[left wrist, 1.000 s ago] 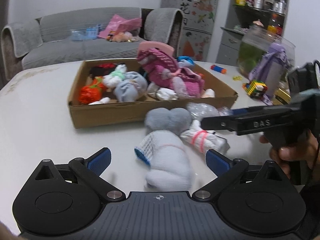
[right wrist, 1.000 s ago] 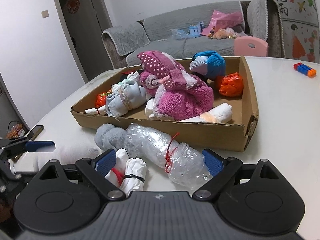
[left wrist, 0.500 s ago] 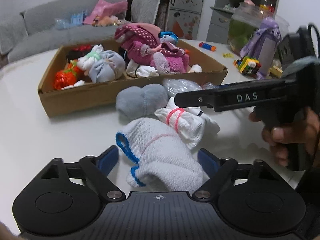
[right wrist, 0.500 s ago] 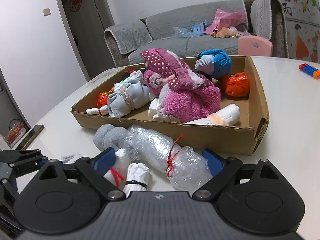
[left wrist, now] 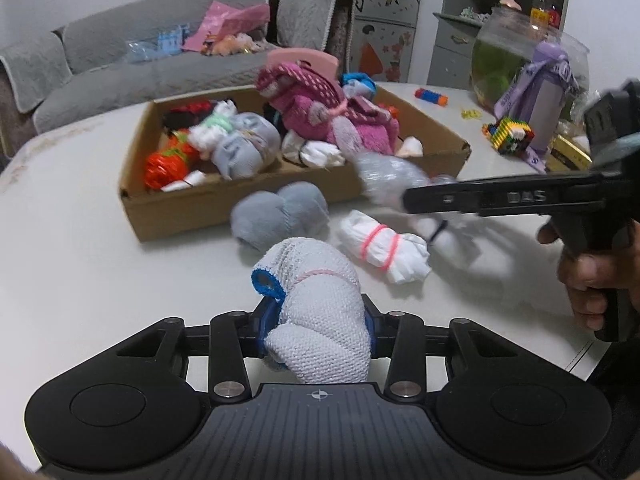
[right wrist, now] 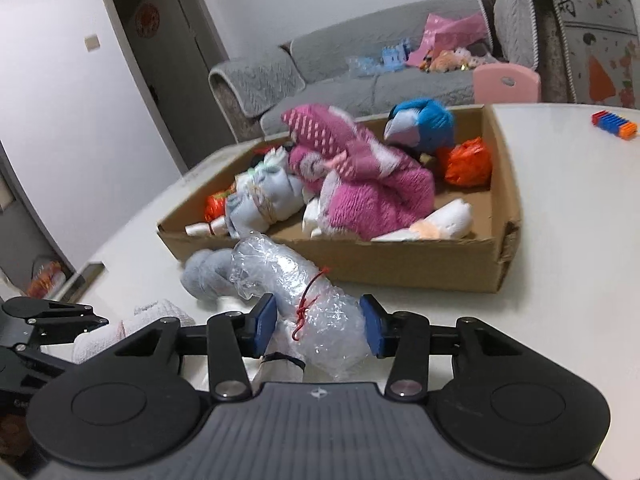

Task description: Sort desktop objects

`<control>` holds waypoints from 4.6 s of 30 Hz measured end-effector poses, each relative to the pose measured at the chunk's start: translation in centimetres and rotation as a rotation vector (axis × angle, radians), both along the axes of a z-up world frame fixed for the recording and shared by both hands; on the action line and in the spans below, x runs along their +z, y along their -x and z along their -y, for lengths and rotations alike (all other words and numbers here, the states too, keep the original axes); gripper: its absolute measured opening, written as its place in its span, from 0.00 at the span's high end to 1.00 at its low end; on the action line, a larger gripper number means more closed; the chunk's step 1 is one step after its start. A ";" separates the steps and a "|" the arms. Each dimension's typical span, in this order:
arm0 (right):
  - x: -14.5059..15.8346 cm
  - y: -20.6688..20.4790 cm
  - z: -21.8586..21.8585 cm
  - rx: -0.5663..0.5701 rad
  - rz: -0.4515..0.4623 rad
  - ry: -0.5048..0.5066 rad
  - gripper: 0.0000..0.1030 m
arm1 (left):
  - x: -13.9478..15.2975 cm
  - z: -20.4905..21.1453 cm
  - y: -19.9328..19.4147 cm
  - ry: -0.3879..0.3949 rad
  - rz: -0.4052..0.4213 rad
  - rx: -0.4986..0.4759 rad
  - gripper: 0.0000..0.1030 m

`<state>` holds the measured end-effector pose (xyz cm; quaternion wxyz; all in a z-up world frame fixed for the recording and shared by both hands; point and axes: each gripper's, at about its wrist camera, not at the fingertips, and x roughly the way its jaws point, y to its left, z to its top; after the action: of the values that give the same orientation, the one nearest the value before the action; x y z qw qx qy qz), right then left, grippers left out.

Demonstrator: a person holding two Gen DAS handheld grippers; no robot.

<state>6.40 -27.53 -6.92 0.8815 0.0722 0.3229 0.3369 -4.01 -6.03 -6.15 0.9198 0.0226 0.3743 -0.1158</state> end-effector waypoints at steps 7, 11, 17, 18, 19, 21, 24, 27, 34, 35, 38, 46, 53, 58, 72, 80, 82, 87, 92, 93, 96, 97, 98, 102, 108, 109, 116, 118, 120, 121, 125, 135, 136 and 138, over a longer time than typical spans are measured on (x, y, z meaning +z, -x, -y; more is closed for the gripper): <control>1.4 0.3 4.0 -0.061 0.004 -0.147 0.59 | 3.0 -2.0 0.0 -0.039 0.055 0.033 0.54; 1.5 -0.3 4.8 -0.079 -0.009 -0.180 0.60 | 3.9 -2.7 -0.3 -0.034 0.067 0.047 0.54; 0.3 -0.5 2.6 -0.032 -0.013 -0.069 0.59 | 3.8 -2.8 -0.1 -0.033 0.070 0.041 0.54; 0.2 -0.3 2.5 -0.025 -0.008 -0.052 0.59 | 3.8 -2.8 0.0 -0.031 0.069 0.040 0.54; 0.0 -0.4 2.1 -0.024 -0.006 -0.037 0.59 | 3.7 -2.9 0.0 -0.029 0.069 0.039 0.54; -0.2 -0.4 2.0 -0.021 -0.008 -0.013 0.59 | 3.6 -3.0 0.0 -0.025 0.066 0.039 0.54; -0.5 -0.8 2.1 -0.023 -0.029 -0.019 0.58 | 3.4 -3.1 0.0 -0.021 0.063 0.039 0.54; -0.7 -1.1 2.3 -0.044 -0.046 -0.026 0.55 | 3.4 -3.1 0.1 -0.019 0.062 0.039 0.54; -1.0 -1.5 1.7 -0.026 -0.043 -0.004 0.54 | 3.2 -2.9 0.0 -0.018 0.057 0.026 0.54; -1.0 -1.6 1.7 -0.028 -0.043 -0.006 0.53 | 3.2 -2.9 -0.1 -0.019 0.056 0.026 0.53; -1.0 -2.1 1.8 -0.037 -0.056 -0.028 0.53 | 3.3 -2.9 -0.1 -0.018 0.056 0.027 0.53; -1.2 -2.2 2.6 -0.056 -0.106 -0.122 0.55 | 3.5 -2.8 0.3 -0.012 0.059 0.023 0.53; 0.0 -1.0 4.5 -0.082 -0.090 -0.219 0.56 | 4.2 -2.9 0.4 -0.022 0.074 0.005 0.53; 0.6 -0.9 6.2 -0.104 -0.077 -0.248 0.56 | 4.8 -3.5 0.1 -0.023 0.082 0.013 0.53; 6.2 -3.2 10.2 -0.163 0.039 -0.287 0.56 | 8.9 -4.7 -2.4 -0.084 0.155 0.018 0.53; 8.3 -4.5 9.2 -0.129 0.081 -0.270 0.56 | 10.7 -4.1 -4.3 -0.092 0.189 0.009 0.53; 8.6 -4.7 8.6 -0.118 0.087 -0.259 0.56 | 11.0 -3.8 -4.9 -0.094 0.196 0.009 0.53; 9.5 -5.4 7.2 -0.083 0.097 -0.245 0.56 | 11.5 -3.3 -6.3 -0.091 0.213 0.015 0.53; 9.8 -5.8 6.2 -0.051 0.105 -0.225 0.56 | 11.5 -2.9 -7.9 -0.089 0.216 0.022 0.53; 9.8 -5.8 6.0 -0.045 0.105 -0.221 0.56 | 11.3 -2.8 -8.2 -0.093 0.215 0.022 0.53; 9.6 -6.1 5.7 -0.037 0.100 -0.210 0.56 | 10.7 -2.6 -9.2 -0.094 0.206 0.028 0.53; 9.5 -6.3 5.6 -0.033 0.096 -0.208 0.56 | 10.5 -2.7 -9.6 -0.091 0.203 0.031 0.53; 9.4 -6.4 5.5 -0.032 0.094 -0.202 0.56 | 10.3 -2.7 -10.0 -0.090 0.200 0.034 0.53; 8.9 -7.0 5.1 -0.035 0.079 -0.184 0.56 | 9.2 -2.9 -11.9 -0.080 0.172 0.039 0.53; 8.0 -8.0 4.6 -0.046 0.050 -0.158 0.56 | 8.0 -3.1 -14.0 -0.077 0.146 0.031 0.53; 7.7 -8.2 4.6 -0.046 0.045 -0.155 0.56 | 7.8 -3.1 -14.3 -0.075 0.142 0.029 0.53; 7.1 -9.6 3.1 -0.035 0.023 -0.119 0.56 | 6.1 -3.1 -16.5 -0.066 0.104 0.032 0.53; 7.2 -10.1 2.2 -0.023 0.028 -0.101 0.56 | 5.7 -3.1 -17.0 -0.064 0.097 0.029 0.53; 7.4 -10.8 1.1 -0.010 0.029 -0.085 0.56 | 5.4 -2.9 -17.5 -0.064 0.093 0.027 0.53; 7.4 -11.1 0.7 -0.005 0.029 -0.073 0.56 | 5.3 -2.8 -17.7 -0.063 0.092 0.025 0.53; 7.1 -12.4 -1.6 -0.001 0.024 -0.007 0.56 | 4.9 -2.4 -19.2 -0.063 0.082 0.022 0.53; 4.7 -13.7 -3.9 -0.016 0.018 0.115 0.57 | 2.7 -0.9 -21.8 -0.078 0.050 0.005 0.53; 4.7 -13.7 -4.0 -0.019 0.020 0.121 0.59 | 2.5 -0.8 -21.9 -0.080 0.049 0.001 0.53; 4.5 -13.6 -4.1 -0.022 0.026 0.137 0.59 | 2.1 -0.6 -21.9 -0.090 0.047 -0.005 0.53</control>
<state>20.04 -23.44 -2.37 0.8921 0.0111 0.3330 0.3052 17.86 -5.40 -4.07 0.9261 0.0678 0.3573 -0.1005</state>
